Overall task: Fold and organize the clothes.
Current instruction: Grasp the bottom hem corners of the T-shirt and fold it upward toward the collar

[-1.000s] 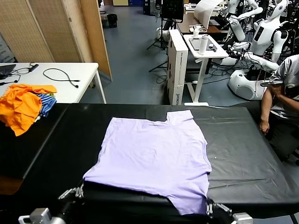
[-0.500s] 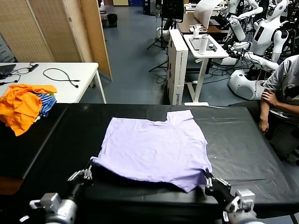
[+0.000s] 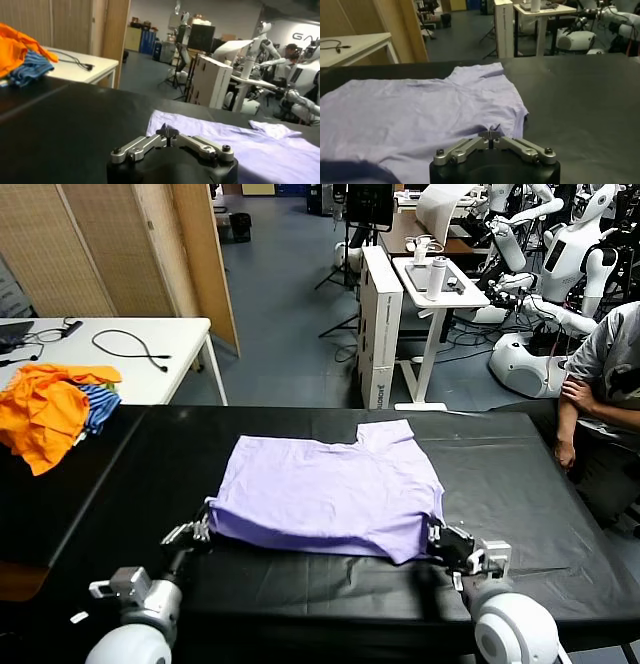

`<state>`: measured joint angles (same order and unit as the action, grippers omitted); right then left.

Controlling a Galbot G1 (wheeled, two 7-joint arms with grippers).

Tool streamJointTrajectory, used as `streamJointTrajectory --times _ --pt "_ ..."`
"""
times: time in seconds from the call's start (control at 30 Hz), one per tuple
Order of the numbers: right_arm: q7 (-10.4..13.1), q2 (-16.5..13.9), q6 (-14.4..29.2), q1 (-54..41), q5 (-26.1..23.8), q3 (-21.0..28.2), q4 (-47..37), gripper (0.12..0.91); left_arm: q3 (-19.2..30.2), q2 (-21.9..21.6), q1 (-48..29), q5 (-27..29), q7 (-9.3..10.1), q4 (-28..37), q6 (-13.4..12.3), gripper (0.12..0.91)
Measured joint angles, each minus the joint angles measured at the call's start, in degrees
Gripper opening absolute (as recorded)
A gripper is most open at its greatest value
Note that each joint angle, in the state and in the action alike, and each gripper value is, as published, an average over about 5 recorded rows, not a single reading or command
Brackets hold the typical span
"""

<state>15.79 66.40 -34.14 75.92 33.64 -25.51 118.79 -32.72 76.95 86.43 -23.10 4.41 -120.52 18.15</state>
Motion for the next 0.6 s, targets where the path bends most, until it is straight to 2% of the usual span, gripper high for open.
streamJointTrajectory --times 0.27,0.4,0.43,0.53,0.6 --pt "-0.2 0.0 0.1 -0.8 0.0 -1.0 -1.3 0.14 0.8 -0.3 -2.8 0.2 0.98 4.1 0.0 0.146" --pt "-1.0 0.0 0.0 -0.9 0.0 -1.0 -1.2 0.145 1.1 -0.6 -3.8 0.1 1.13 5.5 0.0 0.146" --pt "-1.3 -0.1 0.0 -0.8 0.0 -1.0 -1.1 0.164 1.2 -0.7 -4.0 0.1 1.08 5.8 0.1 0.146" --pt "-2.2 -0.4 -0.2 -0.1 0.0 -1.7 -0.2 0.291 1.8 -1.1 -4.8 0.1 0.91 6.5 0.3 0.169" --pt "-2.7 -0.7 -0.7 0.7 0.0 -2.3 0.7 0.42 2.1 -1.2 -5.1 0.1 0.85 6.8 0.3 0.25"
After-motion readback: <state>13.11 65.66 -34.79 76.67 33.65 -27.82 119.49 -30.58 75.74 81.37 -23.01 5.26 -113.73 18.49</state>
